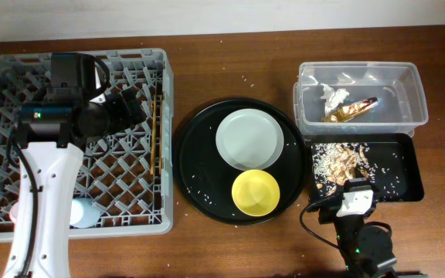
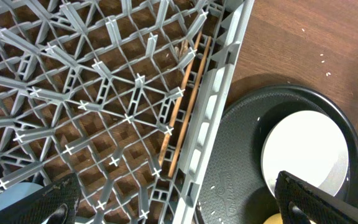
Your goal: Sort waste into correct bins and load items into the dishwasher rack
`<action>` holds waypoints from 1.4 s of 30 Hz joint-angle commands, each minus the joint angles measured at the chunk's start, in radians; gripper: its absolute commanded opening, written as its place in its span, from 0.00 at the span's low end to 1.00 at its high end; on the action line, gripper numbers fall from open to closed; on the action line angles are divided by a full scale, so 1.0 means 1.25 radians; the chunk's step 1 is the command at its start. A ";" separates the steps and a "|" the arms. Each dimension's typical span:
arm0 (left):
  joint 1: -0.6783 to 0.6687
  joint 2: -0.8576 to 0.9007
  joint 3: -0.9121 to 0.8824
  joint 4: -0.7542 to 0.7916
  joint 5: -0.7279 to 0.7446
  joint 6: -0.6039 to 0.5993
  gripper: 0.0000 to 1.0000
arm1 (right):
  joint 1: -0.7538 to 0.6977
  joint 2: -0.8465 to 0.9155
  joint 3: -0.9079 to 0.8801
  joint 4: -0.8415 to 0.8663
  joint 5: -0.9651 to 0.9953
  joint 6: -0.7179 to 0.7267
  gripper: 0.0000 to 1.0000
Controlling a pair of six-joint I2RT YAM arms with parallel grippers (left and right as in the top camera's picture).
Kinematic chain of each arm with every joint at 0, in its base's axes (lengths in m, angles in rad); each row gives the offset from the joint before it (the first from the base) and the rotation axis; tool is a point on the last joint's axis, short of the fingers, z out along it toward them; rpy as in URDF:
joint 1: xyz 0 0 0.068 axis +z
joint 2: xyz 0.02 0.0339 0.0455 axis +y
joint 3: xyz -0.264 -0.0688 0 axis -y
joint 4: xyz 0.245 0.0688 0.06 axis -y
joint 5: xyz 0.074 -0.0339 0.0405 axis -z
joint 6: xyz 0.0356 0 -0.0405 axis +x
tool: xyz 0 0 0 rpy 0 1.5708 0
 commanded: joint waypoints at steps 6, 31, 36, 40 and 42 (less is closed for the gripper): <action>0.002 -0.002 0.004 0.001 -0.003 -0.010 0.99 | -0.005 -0.009 -0.076 0.155 0.001 -0.002 0.98; -0.552 0.465 -0.020 0.019 0.112 0.160 0.38 | -0.005 -0.009 -0.076 0.155 0.001 -0.002 0.98; -0.549 0.466 -0.093 0.073 0.115 0.158 0.03 | -0.005 -0.009 -0.076 0.155 0.001 -0.002 0.98; -0.536 0.452 -0.076 0.027 0.121 0.127 0.00 | -0.005 -0.009 -0.076 0.155 0.001 -0.002 0.98; -0.495 0.415 0.001 -0.061 0.091 0.111 0.00 | -0.005 -0.009 -0.076 0.155 0.001 -0.002 0.98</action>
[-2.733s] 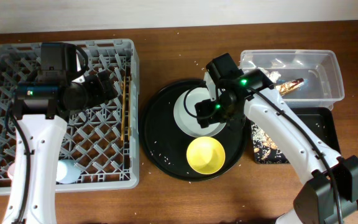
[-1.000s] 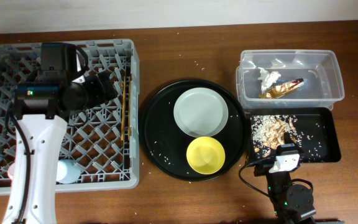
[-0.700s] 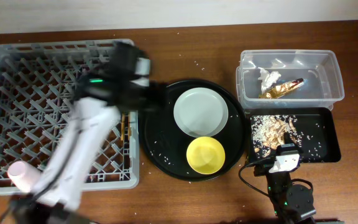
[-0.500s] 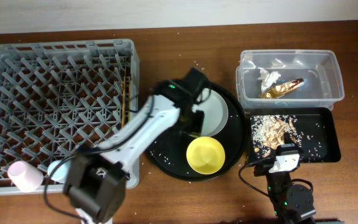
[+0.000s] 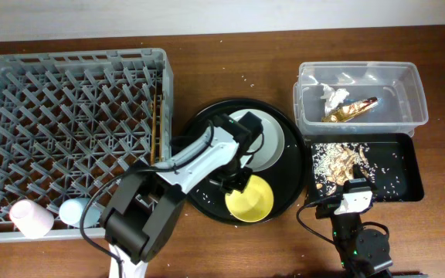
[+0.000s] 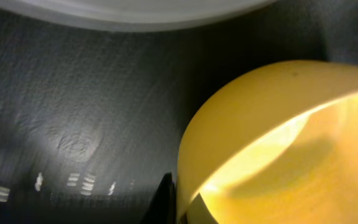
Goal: Sort waste into correct bins and load items into the dishwasher rack
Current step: 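Grasp the yellow bowl with the left gripper and lift it, then stand the yellow bowl upright in the rack with the left gripper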
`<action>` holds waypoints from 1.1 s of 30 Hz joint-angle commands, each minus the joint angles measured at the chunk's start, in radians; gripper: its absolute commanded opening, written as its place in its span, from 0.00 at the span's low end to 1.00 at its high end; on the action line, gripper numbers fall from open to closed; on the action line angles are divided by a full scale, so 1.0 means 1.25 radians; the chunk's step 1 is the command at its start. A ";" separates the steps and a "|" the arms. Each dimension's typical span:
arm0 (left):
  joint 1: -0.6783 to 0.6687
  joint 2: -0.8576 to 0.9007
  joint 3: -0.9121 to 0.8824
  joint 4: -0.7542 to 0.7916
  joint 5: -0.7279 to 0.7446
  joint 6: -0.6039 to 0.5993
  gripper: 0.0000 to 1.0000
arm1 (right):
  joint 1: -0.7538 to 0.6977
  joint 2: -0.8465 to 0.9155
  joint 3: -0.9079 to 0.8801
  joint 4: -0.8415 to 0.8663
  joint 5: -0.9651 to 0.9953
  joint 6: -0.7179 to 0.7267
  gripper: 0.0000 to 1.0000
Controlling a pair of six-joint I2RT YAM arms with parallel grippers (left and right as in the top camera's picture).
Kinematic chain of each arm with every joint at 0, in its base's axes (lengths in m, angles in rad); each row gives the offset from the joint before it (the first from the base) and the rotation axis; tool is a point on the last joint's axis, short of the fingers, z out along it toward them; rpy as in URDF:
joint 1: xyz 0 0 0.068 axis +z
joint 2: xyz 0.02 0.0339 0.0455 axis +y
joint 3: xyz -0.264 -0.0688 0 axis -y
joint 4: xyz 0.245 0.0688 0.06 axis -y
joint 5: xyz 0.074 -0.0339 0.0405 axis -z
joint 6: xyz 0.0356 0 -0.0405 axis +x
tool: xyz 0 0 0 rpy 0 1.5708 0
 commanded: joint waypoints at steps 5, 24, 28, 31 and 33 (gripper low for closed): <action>0.261 -0.107 0.293 -0.272 -0.679 -0.342 0.00 | -0.005 -0.007 -0.008 0.001 0.001 -0.003 0.98; 0.278 0.106 0.284 -0.275 -0.936 -0.480 0.00 | -0.005 -0.007 -0.008 0.001 0.001 -0.003 0.98; 0.250 0.108 0.284 -0.297 -0.920 -0.480 0.00 | -0.005 -0.007 -0.008 0.001 0.001 -0.003 0.98; 0.232 0.108 0.284 -0.345 -0.848 -0.480 0.24 | -0.005 -0.007 -0.008 0.001 0.001 -0.003 0.99; 0.218 0.108 0.292 -0.377 -0.781 -0.480 0.39 | -0.005 -0.007 -0.008 0.001 0.001 -0.003 0.99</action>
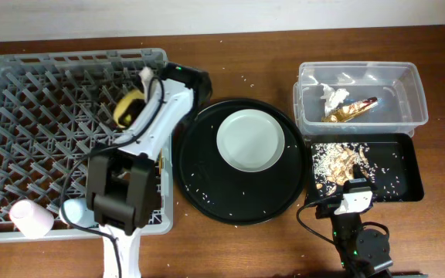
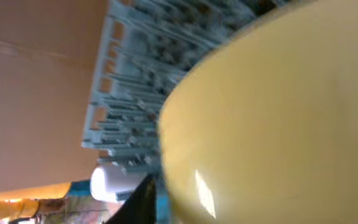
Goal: Sort waste into correct bins and load items into the dishwasher rack
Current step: 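Stand the yellow bowl upright in the rack with the left gripper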
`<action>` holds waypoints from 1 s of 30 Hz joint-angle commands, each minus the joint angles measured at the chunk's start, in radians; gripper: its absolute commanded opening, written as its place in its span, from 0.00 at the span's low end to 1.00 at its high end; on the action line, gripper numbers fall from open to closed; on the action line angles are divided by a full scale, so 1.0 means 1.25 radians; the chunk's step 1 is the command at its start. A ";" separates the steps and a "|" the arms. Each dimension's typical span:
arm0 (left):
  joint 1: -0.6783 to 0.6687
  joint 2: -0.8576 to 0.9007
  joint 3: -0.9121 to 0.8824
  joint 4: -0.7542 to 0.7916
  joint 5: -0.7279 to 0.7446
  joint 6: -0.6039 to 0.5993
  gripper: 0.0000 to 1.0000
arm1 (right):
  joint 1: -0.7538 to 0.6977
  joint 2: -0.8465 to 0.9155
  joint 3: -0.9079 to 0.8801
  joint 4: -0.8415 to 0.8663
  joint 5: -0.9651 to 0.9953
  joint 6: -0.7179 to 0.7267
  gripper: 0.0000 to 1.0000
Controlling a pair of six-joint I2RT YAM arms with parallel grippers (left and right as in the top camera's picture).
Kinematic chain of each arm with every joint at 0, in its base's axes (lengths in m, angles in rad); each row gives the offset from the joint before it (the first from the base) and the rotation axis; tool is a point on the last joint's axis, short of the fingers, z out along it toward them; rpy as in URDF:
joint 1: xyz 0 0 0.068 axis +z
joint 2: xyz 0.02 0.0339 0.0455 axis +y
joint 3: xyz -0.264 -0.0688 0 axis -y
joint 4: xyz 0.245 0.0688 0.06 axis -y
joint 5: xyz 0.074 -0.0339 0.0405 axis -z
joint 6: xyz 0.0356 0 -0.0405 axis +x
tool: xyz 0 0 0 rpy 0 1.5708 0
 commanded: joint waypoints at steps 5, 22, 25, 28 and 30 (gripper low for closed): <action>-0.062 0.018 0.135 -0.057 0.432 0.048 0.62 | -0.005 -0.006 -0.008 0.000 0.001 -0.002 0.98; -0.146 0.240 0.124 0.314 0.844 0.385 0.01 | -0.005 -0.006 -0.008 0.000 0.001 -0.003 0.98; -0.143 0.227 0.168 0.251 0.865 0.385 0.00 | -0.005 -0.006 -0.008 0.000 0.001 -0.003 0.98; -0.107 0.170 0.204 0.224 0.850 0.383 0.39 | -0.005 -0.006 -0.008 0.000 0.001 -0.003 0.98; -0.082 0.173 0.185 0.233 0.806 0.382 0.46 | -0.005 -0.006 -0.008 0.000 0.001 -0.003 0.98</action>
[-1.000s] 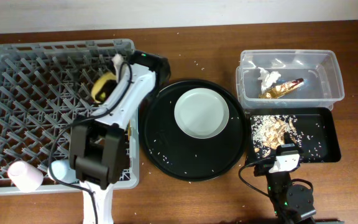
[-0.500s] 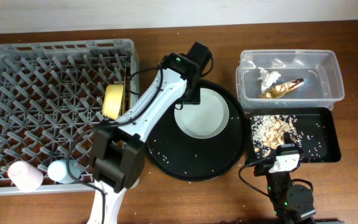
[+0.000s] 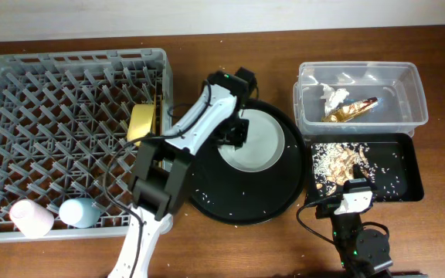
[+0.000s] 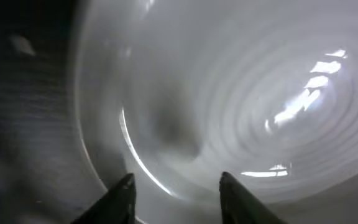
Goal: Sort waste into correct bins and load items into the dishwasher rack
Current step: 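Stand the yellow bowl upright in the rack with the left gripper, then grasp the white plate's rim with the left gripper and lift it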
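A pale grey plate [image 3: 259, 143] lies on the round black tray [image 3: 207, 189]. My left gripper [image 3: 232, 133] is low over the plate's left edge. In the left wrist view the gripper [image 4: 176, 190] stands open, its fingertips [image 4: 125, 190] apart over the plate [image 4: 241, 93] near its rim. A yellow bowl [image 3: 140, 122] stands on edge in the grey dishwasher rack [image 3: 22, 116], near its right wall. My right gripper [image 3: 355, 202] rests at the front by the black rectangular tray; how its jaws stand is hidden.
A pink cup [image 3: 28, 218] and a blue cup [image 3: 79, 210] lie in the rack's front left corner. A clear bin [image 3: 412, 93] at the back right holds a tissue and a wrapper. The black rectangular tray [image 3: 408, 166] holds food scraps. Rice grains dot the table.
The left gripper held the yellow bowl over the rack's back right part. Now the bowl stands in the rack and the gripper is open over the plate on the tray.
The left gripper was open over the rack while bowl and plate lay on the round tray. Then it was at the yellow bowl on the tray. Then it held the bowl above the rack. Now the bowl is in the rack and the gripper is at the plate.
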`<action>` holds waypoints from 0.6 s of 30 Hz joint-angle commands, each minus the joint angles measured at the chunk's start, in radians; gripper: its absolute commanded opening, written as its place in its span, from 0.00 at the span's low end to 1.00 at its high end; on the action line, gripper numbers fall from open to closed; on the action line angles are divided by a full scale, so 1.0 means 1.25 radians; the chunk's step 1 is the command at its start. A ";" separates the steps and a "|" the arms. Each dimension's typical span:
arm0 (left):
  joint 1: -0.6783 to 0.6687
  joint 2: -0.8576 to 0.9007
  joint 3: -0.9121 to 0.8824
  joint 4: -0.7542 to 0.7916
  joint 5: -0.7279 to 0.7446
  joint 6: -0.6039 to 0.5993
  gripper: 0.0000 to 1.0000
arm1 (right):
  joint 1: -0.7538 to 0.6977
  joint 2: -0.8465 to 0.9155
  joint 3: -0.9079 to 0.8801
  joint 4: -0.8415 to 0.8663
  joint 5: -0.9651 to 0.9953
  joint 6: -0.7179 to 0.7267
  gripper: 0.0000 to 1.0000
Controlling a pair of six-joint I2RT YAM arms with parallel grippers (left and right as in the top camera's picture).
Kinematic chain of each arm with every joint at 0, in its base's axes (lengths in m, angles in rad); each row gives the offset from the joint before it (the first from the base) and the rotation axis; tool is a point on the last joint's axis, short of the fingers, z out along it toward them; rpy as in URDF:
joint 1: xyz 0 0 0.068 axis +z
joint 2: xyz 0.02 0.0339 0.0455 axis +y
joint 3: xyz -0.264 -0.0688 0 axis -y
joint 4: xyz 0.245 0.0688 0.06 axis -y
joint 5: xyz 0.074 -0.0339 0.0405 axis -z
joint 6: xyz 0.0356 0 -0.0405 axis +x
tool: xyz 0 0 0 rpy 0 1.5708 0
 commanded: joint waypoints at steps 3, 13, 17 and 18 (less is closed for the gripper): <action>0.052 -0.016 -0.088 0.066 -0.034 0.009 0.45 | -0.005 -0.006 -0.007 -0.001 0.001 -0.002 0.98; 0.072 -0.118 -0.075 0.012 -0.076 0.006 0.48 | -0.005 -0.006 -0.007 -0.001 0.001 -0.002 0.98; 0.104 -0.114 -0.156 0.077 -0.111 -0.019 0.49 | -0.005 -0.006 -0.007 -0.001 0.001 -0.002 0.98; 0.106 -0.114 -0.197 0.114 -0.084 -0.009 0.49 | -0.005 -0.006 -0.007 -0.001 0.001 -0.002 0.98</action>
